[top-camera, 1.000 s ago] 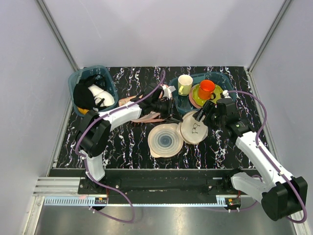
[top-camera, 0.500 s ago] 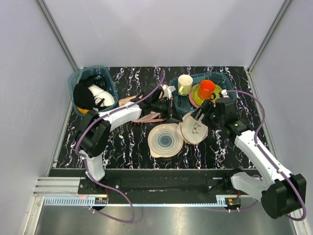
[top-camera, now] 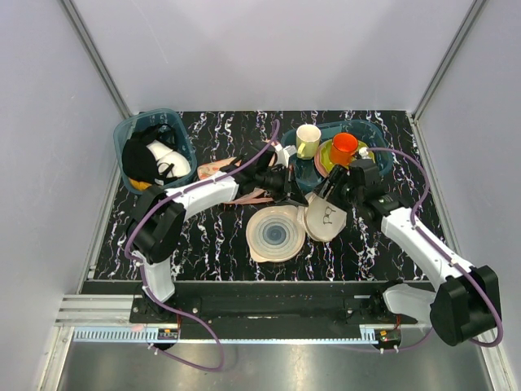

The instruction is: Unzip the laundry bag and remove the bra

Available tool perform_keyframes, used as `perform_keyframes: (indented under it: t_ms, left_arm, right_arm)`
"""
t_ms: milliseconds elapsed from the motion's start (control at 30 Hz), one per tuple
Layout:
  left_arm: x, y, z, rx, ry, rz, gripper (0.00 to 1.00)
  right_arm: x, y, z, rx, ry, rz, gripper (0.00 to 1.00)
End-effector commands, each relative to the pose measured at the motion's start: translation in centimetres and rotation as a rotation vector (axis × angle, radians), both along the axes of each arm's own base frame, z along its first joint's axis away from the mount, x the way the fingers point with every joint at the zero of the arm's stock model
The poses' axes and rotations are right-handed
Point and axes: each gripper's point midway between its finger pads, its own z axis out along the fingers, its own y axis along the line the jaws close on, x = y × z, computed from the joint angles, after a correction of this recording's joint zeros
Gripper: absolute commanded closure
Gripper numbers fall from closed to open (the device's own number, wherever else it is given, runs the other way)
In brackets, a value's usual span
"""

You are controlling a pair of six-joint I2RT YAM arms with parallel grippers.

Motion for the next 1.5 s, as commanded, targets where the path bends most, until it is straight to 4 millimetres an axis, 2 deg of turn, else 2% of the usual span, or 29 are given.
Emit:
perform_keyframes:
  t_ms: [0,133,267,433,533,667,700,933,1100,1167,1233,1367,1400,1433,1467]
  left_arm:
    - [0.1,-0.8,3.7,-0.089,-0.074,-0.024,1.0]
    - [0.3,-0.8,3.8,-0.087,-0.074,-0.02,1.0]
    - [0.5,-0.8,3.7,-0.086,-0.069,-0.015,1.0]
    - [0.7,-0.8,3.7,-0.083,-0.07,-0.012,1.0]
    - [0.9,-0.7,3.3,-0.077,-0.058,-0.004,1.0]
    - [1.3,-0.5,3.0,-0.074,-0.059,0.01,1.0]
    - [1.3,-0.5,2.8,-0.071,-0.054,0.009,1.0]
    - [2.3,0.6,1.4,-0.04,-0.024,0.061,1.0]
    - [2.9,1.8,0.2,-0.022,-0.006,0.117,1.0]
    - [3.2,2.4,-0.7,-0.001,0.009,0.149,1.0]
    - [3.3,2.9,-1.4,0.018,0.013,0.172,1.0]
    - [4.1,3.6,-2.5,0.1,0.0,0.207,1.0]
    - [4.3,3.7,-2.6,0.117,-0.006,0.215,0.84]
    - [4.2,4.2,-2.6,0.148,-0.012,0.218,0.74]
    - [5.0,4.6,-2.2,0.172,-0.044,0.252,0.65]
  right_arm:
    - [0.3,0.3,0.3,0.014,-0.032,-0.002,0.44]
    - [-0.7,-0.8,-0.3,-0.014,-0.032,-0.028,0.53]
    - [-1.7,-1.5,-0.4,-0.025,-0.038,-0.04,0.67]
    - [-2.6,-2.0,-0.8,-0.032,-0.031,-0.048,0.63]
    - [-2.8,-2.1,-0.6,-0.036,-0.034,-0.043,0.65]
    - [-3.3,-3.2,0.2,-0.075,-0.059,-0.068,0.85]
    - [-3.6,-3.9,0.0,-0.101,-0.051,-0.084,0.99]
    - [-5.8,-6.3,1.4,-0.18,-0.088,-0.11,1.0]
    - [-7.2,-9.8,3.8,-0.297,-0.169,-0.19,1.0]
    - [-7.6,-10.2,4.7,-0.284,-0.202,-0.205,1.0]
    - [-8.0,-10.1,4.5,-0.27,-0.215,-0.199,1.0]
    - [-8.8,-10.4,5.4,-0.221,-0.289,-0.22,1.0]
    - [-8.9,-10.4,5.6,-0.215,-0.297,-0.223,1.0]
    - [-9.0,-10.4,5.8,-0.21,-0.301,-0.225,1.0]
    - [-9.0,-10.4,5.8,-0.207,-0.299,-0.227,1.0]
